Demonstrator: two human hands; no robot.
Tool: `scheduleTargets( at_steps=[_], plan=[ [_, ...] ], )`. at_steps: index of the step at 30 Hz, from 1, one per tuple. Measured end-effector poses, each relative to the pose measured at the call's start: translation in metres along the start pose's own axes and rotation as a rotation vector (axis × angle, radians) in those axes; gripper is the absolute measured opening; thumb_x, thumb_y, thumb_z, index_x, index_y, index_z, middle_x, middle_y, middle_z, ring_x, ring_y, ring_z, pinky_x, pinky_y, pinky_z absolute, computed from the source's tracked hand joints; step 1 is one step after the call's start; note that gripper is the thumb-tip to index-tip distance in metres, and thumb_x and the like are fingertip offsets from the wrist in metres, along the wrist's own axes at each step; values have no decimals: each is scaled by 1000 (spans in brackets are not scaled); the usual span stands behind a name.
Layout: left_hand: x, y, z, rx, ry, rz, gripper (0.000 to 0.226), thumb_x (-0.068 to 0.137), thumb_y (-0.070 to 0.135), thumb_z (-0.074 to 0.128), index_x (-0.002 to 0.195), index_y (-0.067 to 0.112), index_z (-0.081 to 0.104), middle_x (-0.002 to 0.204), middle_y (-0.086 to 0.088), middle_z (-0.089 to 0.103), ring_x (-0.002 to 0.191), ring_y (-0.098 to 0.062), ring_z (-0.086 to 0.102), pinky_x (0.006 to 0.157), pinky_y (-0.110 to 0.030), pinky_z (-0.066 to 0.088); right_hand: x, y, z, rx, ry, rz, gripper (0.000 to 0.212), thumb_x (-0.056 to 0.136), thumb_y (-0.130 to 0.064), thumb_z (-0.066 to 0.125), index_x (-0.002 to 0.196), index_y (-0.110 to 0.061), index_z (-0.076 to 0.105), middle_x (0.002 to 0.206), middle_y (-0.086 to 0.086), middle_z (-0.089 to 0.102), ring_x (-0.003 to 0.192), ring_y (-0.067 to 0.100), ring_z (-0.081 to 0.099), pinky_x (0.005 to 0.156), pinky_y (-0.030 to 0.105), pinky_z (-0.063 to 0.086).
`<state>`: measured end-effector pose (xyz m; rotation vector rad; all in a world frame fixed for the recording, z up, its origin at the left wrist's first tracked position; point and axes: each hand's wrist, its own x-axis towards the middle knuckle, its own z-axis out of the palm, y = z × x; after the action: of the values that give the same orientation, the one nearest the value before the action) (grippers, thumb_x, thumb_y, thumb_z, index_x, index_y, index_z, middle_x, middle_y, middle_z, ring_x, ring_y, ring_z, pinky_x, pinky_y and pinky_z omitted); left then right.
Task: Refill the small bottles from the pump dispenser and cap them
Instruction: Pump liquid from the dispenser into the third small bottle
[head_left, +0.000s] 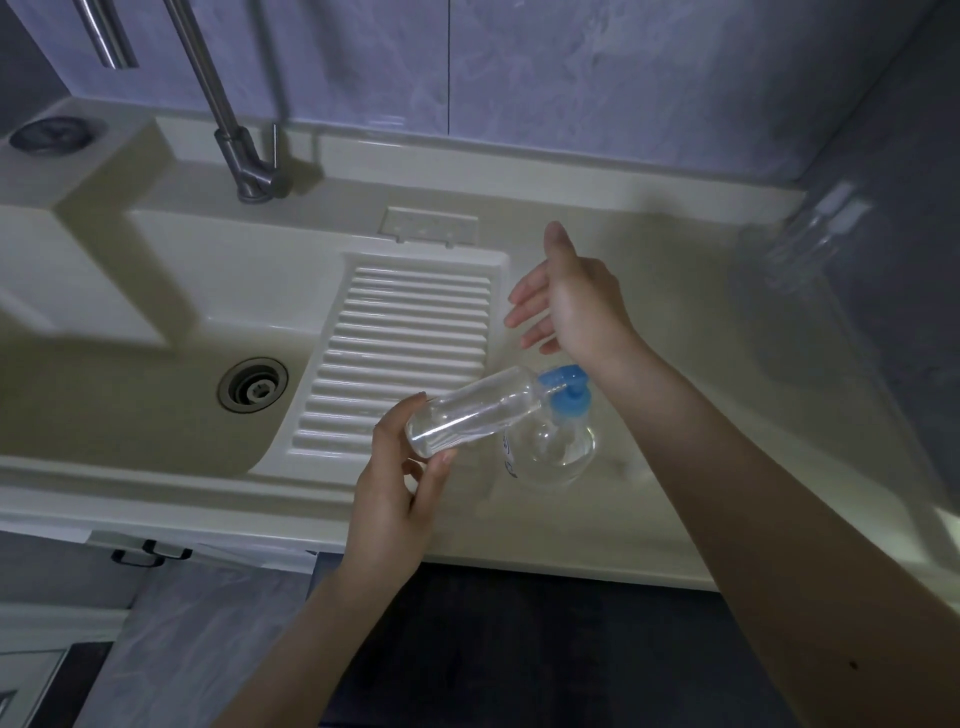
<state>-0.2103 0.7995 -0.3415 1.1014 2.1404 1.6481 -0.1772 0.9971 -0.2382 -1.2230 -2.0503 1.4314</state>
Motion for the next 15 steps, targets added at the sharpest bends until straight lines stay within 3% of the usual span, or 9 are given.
scheduleTargets(
  at_steps=[6,12,15],
  plan=[
    [0,-3,-2,40,-10,-12,41,84,54,44,120,64,27,101,29,54,80,-14,61,68,-15,48,-4,1,-1,-20,-14,5,76,98,-56,16,74,-7,68,64,2,71,50,19,64,65,30,45],
    [-4,-10,2,36,-17,-32,43,83,53,44,124,53,30,88,14,62,79,-9,60,67,-7,43,-9,8,4,-221,-5,-43,81,97,-57,15,69,-4,69,69,5,72,66,27,68,81,41,54],
    [-3,-13,3,32,-18,-33,44,83,52,44,124,54,28,90,16,62,79,-10,61,67,-8,42,-9,9,5,-224,-4,-52,81,98,-56,15,68,-4,69,66,4,71,67,27,68,80,39,54]
  ],
)
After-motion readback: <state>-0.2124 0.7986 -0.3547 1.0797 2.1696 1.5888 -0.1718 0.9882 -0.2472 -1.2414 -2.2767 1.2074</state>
